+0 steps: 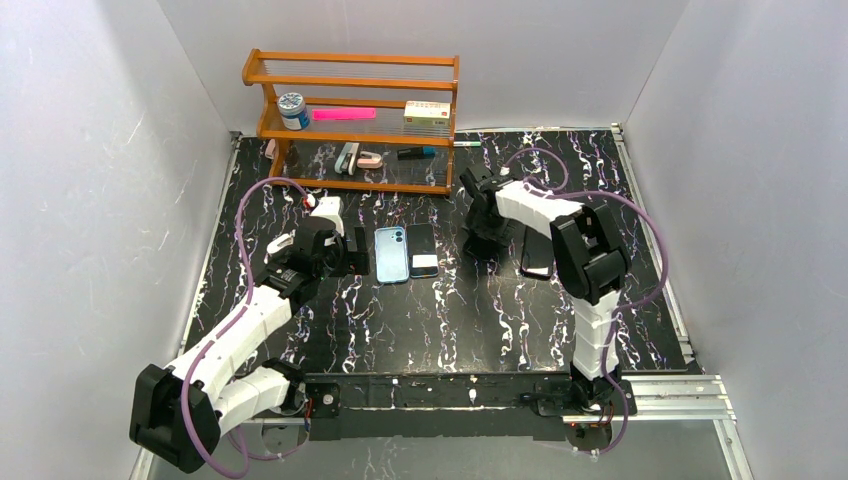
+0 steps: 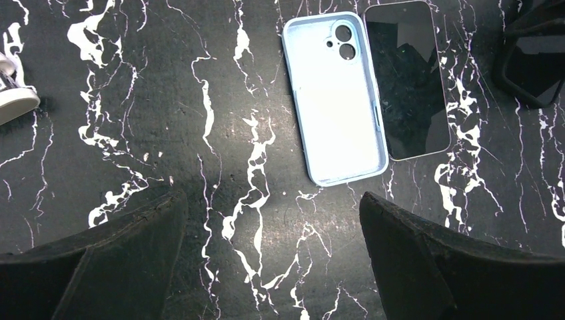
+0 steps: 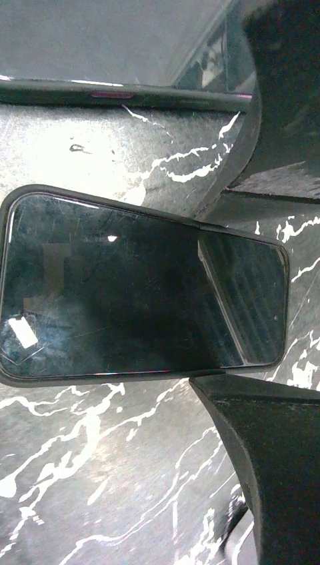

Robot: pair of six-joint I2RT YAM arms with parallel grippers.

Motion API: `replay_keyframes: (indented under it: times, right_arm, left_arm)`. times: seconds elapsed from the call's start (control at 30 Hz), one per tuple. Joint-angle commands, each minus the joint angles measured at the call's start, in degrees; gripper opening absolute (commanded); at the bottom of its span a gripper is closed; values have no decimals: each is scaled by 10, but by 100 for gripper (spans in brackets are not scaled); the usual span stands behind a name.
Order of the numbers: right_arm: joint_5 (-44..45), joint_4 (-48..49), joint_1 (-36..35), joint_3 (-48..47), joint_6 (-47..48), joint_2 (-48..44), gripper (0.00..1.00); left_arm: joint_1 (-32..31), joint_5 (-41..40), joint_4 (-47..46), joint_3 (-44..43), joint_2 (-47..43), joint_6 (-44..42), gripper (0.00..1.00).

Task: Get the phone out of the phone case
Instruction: Pick up the phone at the center of the board.

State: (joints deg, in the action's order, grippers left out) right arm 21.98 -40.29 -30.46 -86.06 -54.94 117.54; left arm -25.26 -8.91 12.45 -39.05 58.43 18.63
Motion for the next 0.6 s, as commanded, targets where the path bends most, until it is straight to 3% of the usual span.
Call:
replay_keyframes:
  times: [0.0,0.23,0.57]
  right_arm:
    - [-29,13,-5,65,71,-35,34]
    - [-95,124,-5,171,140,-166,2]
    - [-200,293,-4,342,151,-338,1]
  left_arm:
    - [-2,15,10,0,-8,13,98]
    - [-2,81,21,-19,-14,79,98]
    - [-2,205,17,-34,4,211,98]
